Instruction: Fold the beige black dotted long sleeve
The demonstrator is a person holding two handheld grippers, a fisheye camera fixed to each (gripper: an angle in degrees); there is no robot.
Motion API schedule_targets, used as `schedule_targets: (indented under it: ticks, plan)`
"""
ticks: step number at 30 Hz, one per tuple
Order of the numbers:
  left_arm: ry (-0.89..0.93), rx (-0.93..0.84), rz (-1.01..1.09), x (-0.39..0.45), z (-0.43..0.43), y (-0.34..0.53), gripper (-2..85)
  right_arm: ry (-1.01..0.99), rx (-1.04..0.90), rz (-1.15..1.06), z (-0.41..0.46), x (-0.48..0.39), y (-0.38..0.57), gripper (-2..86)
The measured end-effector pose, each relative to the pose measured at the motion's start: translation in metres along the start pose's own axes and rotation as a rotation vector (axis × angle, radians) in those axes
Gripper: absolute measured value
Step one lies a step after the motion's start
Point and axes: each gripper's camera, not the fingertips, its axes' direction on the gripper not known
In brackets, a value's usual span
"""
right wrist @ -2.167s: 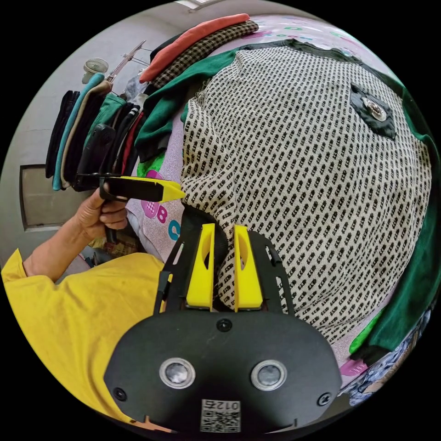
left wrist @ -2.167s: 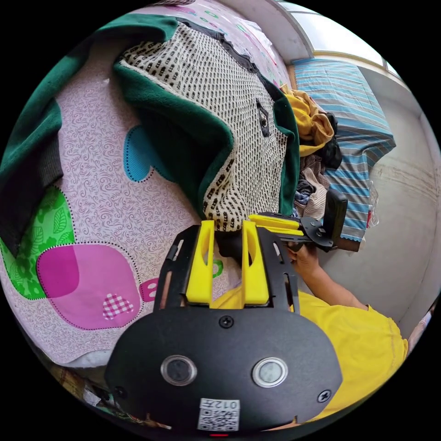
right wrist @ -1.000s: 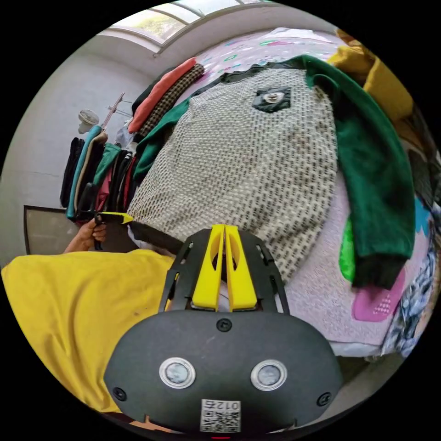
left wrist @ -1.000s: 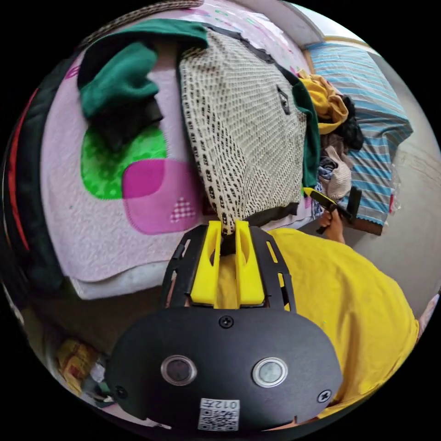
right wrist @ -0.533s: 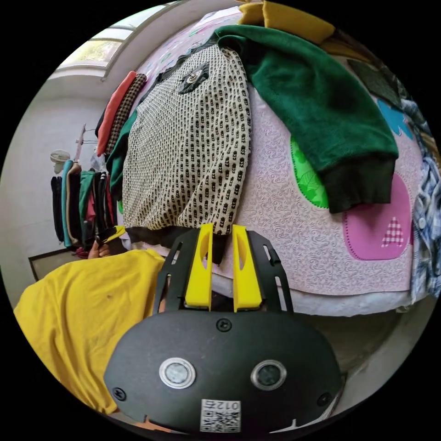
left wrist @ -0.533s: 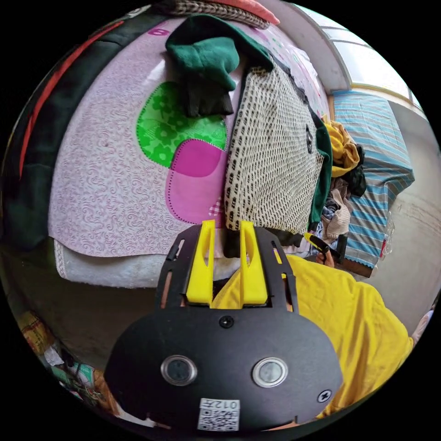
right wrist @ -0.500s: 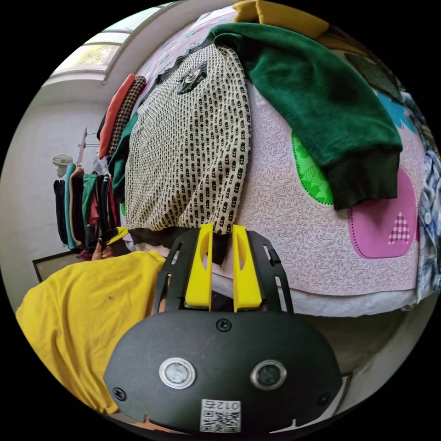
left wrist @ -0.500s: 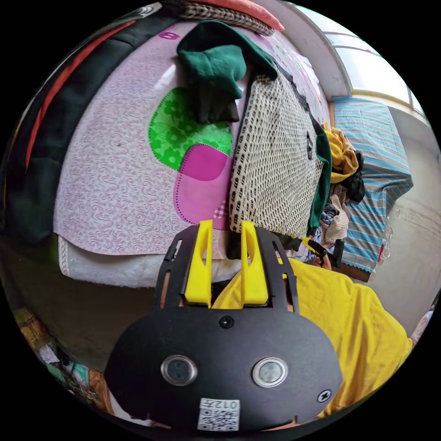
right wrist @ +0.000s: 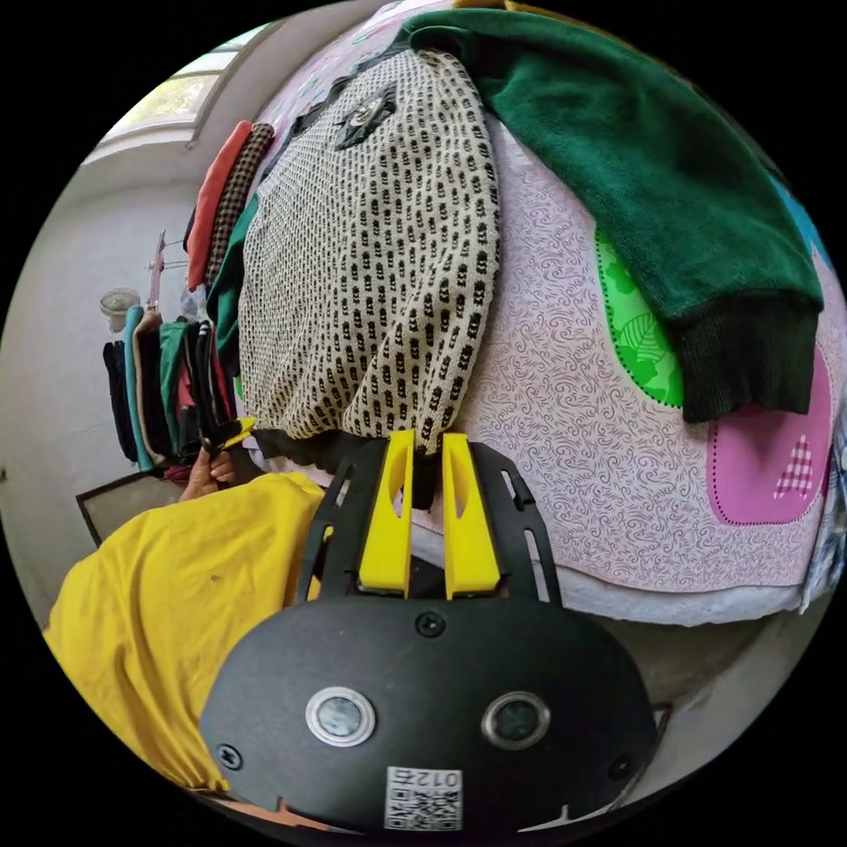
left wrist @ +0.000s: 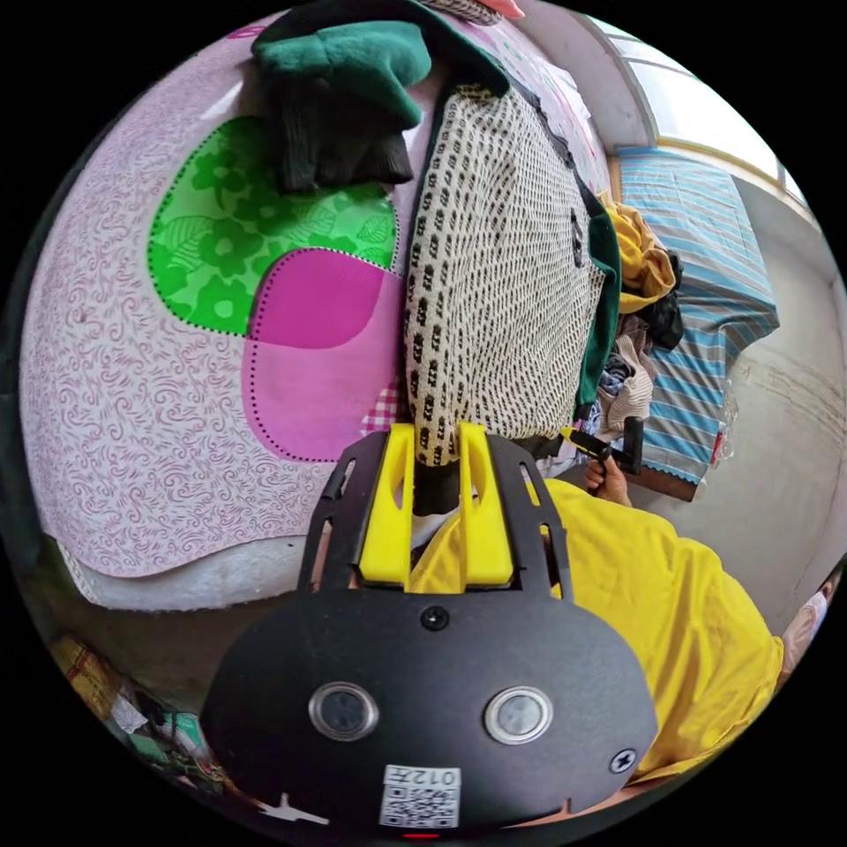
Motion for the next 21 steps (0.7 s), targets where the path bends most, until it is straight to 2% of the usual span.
schedule_targets:
  ticks: [2, 6, 12, 17, 21]
  plan:
    - [-0.03, -0.01, 0.002, 0.006, -0.006, -0.001, 5.7, 0.005, -0.003, -0.001, -0.001, -0.005, -0.001, 2.7]
    - [-0.048, -0.015, -0.019, 0.01, -0.027, 0.005, 4.1, 0.283, -0.024, -0.124, -0.017, -0.045, 0.009, 1.7]
    - [-0.057, -0.093, -0.046, 0.009, -0.016, 0.007, 2.8, 0.487, -0.157, -0.166, 0.02, -0.081, -0.003, 1.7]
    - [-0.005, -0.076, -0.069, 0.008, -0.019, 0.01, 2.2, 0.537, -0.191, -0.164, 0.048, -0.096, -0.018, 2.7]
    - [0.0, -0.05, -0.025, 0.023, -0.038, 0.019, 1.8, 0.438, -0.184, -0.117, 0.034, -0.101, -0.025, 4.7]
